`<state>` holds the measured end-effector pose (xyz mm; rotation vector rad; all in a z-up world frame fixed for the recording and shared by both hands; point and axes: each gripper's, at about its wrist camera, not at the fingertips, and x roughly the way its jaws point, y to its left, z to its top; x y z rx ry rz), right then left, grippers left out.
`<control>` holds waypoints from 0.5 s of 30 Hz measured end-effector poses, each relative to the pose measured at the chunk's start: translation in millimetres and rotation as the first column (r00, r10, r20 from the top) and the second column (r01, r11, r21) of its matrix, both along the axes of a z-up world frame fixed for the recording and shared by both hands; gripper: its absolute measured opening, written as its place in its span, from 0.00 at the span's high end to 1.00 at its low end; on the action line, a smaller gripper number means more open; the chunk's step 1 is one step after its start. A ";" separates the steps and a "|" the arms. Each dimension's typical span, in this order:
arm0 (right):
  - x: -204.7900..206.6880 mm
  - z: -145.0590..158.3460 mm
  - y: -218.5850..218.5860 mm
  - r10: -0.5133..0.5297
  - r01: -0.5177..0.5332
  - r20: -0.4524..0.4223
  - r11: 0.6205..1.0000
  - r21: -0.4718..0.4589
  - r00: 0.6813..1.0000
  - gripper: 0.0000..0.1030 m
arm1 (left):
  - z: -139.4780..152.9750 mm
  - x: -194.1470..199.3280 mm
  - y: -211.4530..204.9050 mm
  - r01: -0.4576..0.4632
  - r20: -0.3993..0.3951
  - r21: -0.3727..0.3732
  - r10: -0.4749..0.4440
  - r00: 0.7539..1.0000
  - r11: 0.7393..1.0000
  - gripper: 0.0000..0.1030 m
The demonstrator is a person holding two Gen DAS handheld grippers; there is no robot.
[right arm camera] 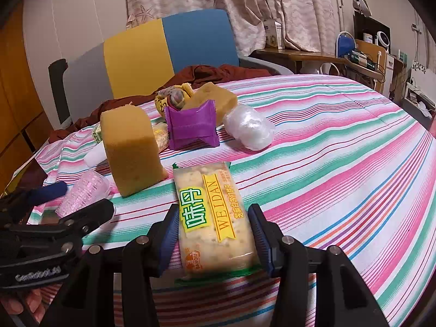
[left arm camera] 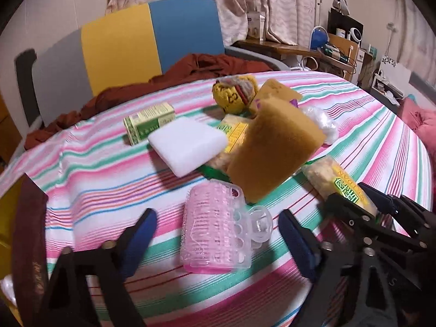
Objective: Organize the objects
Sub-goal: 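Grasp the pink hair roller with the left gripper while the right holds the biscuit packet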
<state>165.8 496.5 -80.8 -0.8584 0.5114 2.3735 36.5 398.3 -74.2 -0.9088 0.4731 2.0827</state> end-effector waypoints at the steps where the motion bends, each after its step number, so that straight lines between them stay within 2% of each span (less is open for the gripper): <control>1: 0.1 0.0 0.0 0.000 0.000 -0.001 1.000 0.000 1.000 0.50 | -1.6 -2.1 -0.6 -0.002 0.011 0.003 0.002 1.000 1.000 0.19; 5: -0.3 -0.3 0.0 -0.001 0.001 0.002 1.000 0.002 1.000 0.50 | -11.8 -11.3 -1.6 0.006 0.092 0.015 -0.007 0.996 1.000 0.28; 8: -0.6 -0.4 -0.3 -0.001 0.001 0.002 1.000 0.002 1.000 0.50 | -11.1 -11.2 -5.4 0.006 0.099 0.038 -0.010 0.995 0.999 0.29; 11: -0.7 -0.6 -0.5 -0.001 0.001 0.003 1.000 0.004 1.000 0.50 | -10.8 -12.6 -10.1 -0.014 0.099 0.051 0.009 0.995 0.999 0.38; 15: -1.6 -0.4 -0.8 -0.004 0.004 0.008 1.000 0.011 1.000 0.50 | -8.3 -9.8 -20.0 -0.020 0.097 0.081 0.012 0.995 0.996 0.38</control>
